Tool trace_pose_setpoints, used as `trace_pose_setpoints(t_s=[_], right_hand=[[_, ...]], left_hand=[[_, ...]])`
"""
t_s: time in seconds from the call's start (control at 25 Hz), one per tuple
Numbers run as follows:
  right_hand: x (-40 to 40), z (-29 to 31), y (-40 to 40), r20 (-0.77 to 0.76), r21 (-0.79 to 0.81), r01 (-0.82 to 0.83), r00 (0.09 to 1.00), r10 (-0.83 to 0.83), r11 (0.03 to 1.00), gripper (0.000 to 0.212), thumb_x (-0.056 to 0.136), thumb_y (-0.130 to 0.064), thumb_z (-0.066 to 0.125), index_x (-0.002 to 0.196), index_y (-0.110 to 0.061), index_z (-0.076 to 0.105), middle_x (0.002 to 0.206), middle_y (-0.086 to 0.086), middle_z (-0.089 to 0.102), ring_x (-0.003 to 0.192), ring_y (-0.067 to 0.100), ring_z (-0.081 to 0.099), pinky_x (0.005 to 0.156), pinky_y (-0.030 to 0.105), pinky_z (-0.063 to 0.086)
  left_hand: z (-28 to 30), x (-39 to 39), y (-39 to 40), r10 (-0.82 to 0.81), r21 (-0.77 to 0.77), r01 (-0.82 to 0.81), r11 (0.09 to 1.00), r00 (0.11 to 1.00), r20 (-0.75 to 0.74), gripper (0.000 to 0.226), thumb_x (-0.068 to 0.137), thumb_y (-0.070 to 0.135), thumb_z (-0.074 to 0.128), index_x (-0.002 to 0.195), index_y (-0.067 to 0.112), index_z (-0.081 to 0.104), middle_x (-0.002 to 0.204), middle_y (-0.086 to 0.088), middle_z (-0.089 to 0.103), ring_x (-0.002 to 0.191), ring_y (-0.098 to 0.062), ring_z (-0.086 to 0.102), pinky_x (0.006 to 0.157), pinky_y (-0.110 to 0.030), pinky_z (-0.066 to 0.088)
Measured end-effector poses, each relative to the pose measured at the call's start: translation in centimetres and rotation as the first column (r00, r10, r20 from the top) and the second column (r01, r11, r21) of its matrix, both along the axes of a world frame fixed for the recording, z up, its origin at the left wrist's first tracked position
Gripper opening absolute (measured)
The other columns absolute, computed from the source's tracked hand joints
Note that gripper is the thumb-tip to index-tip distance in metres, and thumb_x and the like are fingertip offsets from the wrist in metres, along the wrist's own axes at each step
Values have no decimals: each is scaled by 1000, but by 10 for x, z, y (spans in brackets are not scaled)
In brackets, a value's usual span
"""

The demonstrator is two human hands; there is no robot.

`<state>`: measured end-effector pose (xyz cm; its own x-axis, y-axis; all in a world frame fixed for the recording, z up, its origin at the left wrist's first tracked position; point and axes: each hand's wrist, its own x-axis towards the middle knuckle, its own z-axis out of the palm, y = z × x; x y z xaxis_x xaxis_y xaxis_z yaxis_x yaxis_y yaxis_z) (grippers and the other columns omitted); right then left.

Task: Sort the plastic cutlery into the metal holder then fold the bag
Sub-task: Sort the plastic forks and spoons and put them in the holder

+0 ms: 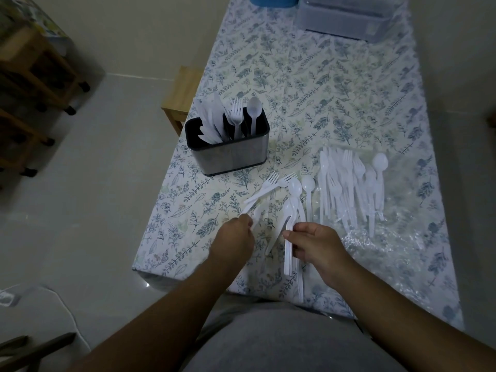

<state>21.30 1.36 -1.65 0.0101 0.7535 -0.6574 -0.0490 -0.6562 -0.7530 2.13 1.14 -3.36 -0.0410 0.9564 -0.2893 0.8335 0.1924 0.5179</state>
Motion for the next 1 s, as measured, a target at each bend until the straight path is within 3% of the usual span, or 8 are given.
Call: trace_pose_setpoints(t_s=[0.12,0.24,0.32,0.48,0.6,0.68,0.84,1.0], right_hand=[[-1,0,1,-33,-8,8,999,-8,1000,15,84,-8,80,94,-15,72,89,5,81,90,23,77,85,41,61],[-2,0,0,-99,1,-33,995,33,999,13,87,-11,77,100,-14,74,98,7,81,99,27,76,97,52,56],[-4,0,0,-101,24,-62,993,64,998,15,88,-13,77,102,-14,74,100,8,80,101,26,75,99,54,55],[-6,-2,0,-103,42,-34,994,38,999,21,87,-11,77,107,-10,70,101,9,80,100,25,75,100,51,55],[-4,1,0,-93,31,13,996,-10,999,17,85,-7,78,101,-9,71,92,8,81,96,29,76,94,48,58],[-2,0,0,-41,27,22,999,-21,999,20,81,-9,83,96,-14,72,88,4,81,94,28,76,88,44,61],[-2,-3,-1,-29,14,39,999,-38,999,22,79,-9,84,94,-17,70,96,9,78,90,25,75,80,39,62],[-1,-2,1,-28,7,34,999,-34,999,23,81,-10,83,95,-19,68,100,9,77,93,23,75,81,37,61]], left_hand=[[12,10,-8,274,-197,-197,960,797,538,16,96,9,63,107,17,70,89,-5,75,75,-21,69,69,-22,58],[18,23,-15,393,-339,-203,919,552,735,22,94,8,67,111,20,74,95,-10,77,91,-28,73,85,-40,61],[15,27,-15,351,-291,-199,936,595,723,25,94,9,67,116,20,73,98,-11,77,94,-29,73,87,-42,61],[7,27,-15,-67,124,14,992,901,429,31,98,12,57,126,12,69,96,-8,68,81,-14,64,76,-25,54],[12,24,-10,-316,253,254,934,916,246,34,95,10,51,125,7,68,94,-8,61,80,-11,55,70,-17,43],[15,16,-1,-273,233,228,946,944,185,24,95,10,54,112,10,71,94,-4,60,81,-10,55,70,-16,43],[4,-5,29,168,104,-178,979,981,99,5,94,14,64,96,14,59,94,0,57,77,-6,50,60,-11,34],[-2,-8,39,101,46,-102,994,995,17,11,91,15,66,92,16,56,85,-1,63,68,-7,53,53,-20,43]])
